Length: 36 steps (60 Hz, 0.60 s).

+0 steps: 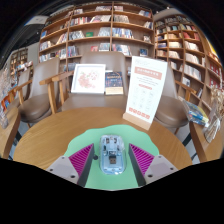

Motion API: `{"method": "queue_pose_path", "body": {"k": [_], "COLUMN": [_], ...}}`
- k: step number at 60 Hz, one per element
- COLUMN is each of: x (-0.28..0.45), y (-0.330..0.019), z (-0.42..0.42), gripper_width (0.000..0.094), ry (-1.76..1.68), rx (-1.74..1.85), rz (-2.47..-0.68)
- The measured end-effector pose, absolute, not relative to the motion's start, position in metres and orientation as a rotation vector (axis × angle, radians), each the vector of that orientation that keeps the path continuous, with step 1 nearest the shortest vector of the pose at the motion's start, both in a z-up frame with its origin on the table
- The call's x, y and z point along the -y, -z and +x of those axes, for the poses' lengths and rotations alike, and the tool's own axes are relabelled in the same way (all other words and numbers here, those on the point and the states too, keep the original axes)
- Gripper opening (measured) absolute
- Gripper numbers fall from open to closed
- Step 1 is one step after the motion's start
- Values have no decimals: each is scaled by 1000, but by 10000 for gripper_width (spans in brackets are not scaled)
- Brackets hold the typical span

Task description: Arrange mouse

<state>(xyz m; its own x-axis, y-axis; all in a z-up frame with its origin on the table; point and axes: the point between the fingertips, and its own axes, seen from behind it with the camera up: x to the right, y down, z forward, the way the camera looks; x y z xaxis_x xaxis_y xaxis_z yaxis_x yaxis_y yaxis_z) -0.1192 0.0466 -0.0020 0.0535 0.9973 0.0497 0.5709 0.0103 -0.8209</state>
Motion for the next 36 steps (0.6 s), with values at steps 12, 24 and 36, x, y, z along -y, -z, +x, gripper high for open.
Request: {"method": "queue_pose_path", "body": {"k": [12,24,36], "x": [-48,-38,-13], "y": [-54,-116,-118], "z": [-69,55,184], "gripper_width": [854,857,854], "ry": [-802,-816,-818], "rx": [1492,1426,1482], "rz": [-1682,-1656,-1654]}}
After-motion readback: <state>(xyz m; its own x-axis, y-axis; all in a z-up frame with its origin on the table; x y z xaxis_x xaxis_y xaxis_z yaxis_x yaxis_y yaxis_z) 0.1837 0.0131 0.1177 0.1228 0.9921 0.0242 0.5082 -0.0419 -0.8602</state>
